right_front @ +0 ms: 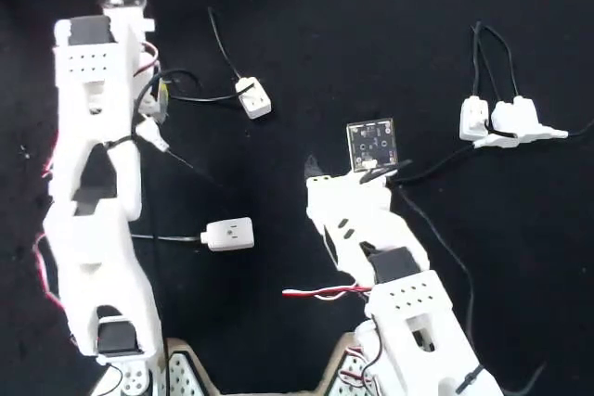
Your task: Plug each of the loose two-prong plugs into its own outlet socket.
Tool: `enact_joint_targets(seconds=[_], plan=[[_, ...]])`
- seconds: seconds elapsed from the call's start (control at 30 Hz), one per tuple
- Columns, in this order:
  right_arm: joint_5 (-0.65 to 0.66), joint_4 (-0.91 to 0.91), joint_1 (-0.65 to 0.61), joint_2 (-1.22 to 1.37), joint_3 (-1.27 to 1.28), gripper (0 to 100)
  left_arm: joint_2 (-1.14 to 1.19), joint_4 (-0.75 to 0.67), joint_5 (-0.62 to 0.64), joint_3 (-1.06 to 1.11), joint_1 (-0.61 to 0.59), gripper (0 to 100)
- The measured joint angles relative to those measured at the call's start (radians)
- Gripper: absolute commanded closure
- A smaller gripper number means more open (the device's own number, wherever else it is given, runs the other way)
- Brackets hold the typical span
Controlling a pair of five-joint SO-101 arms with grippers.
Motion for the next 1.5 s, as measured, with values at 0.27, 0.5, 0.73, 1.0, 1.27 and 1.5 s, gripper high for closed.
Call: enact_joint_targets(seconds=[0.27,0.5,0.73,1.0,1.27,1.5], plan=[[0.0,0.0,0.0,0.0,0.0,77.6,-0.31,0.0,-0.002,0.264,0.015,97],[0.0,0.0,0.0,0.0,0.0,77.6,-0.574,0.0,-0.002,0.454,0.13,97],[0.0,0.0,0.0,0.0,0.0,77.6,-0.743,0.002,-0.009,0.618,0.229,97],[0.0,0.0,0.026,0.0,0.0,77.6,-0.76,-0.167,-0.009,0.985,0.239,97],[0.0,0.0,0.028,0.0,0.0,77.6,-0.76,-0.489,-0.009,1.355,0.244,97],[0.0,0.0,0.028,0.0,0.0,77.6,-0.761,-0.626,-0.009,1.481,0.19,97]])
